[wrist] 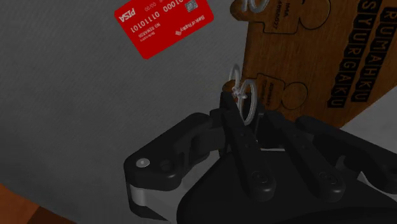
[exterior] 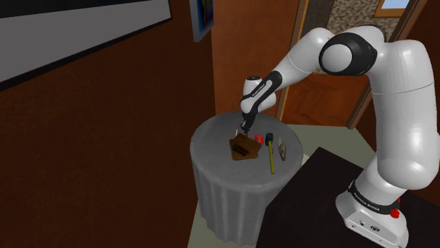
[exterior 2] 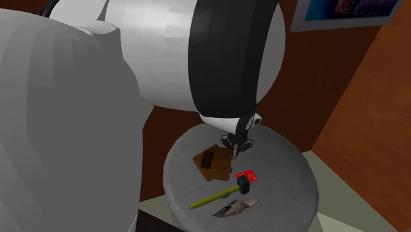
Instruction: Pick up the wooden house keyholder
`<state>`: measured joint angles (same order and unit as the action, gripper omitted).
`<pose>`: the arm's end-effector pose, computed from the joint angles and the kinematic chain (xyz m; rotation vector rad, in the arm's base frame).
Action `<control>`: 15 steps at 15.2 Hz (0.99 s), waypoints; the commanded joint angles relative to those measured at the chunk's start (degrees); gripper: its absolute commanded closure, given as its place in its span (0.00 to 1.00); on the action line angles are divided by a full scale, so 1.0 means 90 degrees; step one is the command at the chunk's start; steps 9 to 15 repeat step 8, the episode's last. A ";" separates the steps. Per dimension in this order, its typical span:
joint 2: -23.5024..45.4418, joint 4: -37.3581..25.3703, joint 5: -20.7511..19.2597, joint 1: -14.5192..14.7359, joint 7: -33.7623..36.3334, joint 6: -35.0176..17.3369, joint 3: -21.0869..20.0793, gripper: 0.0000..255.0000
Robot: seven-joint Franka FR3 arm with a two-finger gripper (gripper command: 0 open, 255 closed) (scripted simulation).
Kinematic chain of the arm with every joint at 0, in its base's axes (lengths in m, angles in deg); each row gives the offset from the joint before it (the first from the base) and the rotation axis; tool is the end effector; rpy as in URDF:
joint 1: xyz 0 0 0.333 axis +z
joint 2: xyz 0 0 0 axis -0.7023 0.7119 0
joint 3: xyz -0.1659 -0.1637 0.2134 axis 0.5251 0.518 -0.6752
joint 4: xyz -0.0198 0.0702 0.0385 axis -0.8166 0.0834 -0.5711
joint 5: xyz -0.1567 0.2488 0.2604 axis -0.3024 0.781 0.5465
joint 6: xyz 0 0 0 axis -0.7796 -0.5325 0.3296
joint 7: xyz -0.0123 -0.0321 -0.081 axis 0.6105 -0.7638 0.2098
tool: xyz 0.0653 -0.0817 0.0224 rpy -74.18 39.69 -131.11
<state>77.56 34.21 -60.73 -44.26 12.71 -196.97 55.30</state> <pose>0.5966 -0.0454 0.1839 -3.1274 -0.2360 -0.0506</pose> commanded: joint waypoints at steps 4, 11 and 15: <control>-0.0360 0.0066 -0.0054 0.0038 0.0045 0.0295 0.0042 1.00; -0.0507 0.0074 -0.0078 0.0050 0.0063 0.0433 0.0059 1.00; -0.0507 0.0074 -0.0078 0.0050 0.0063 0.0433 0.0059 1.00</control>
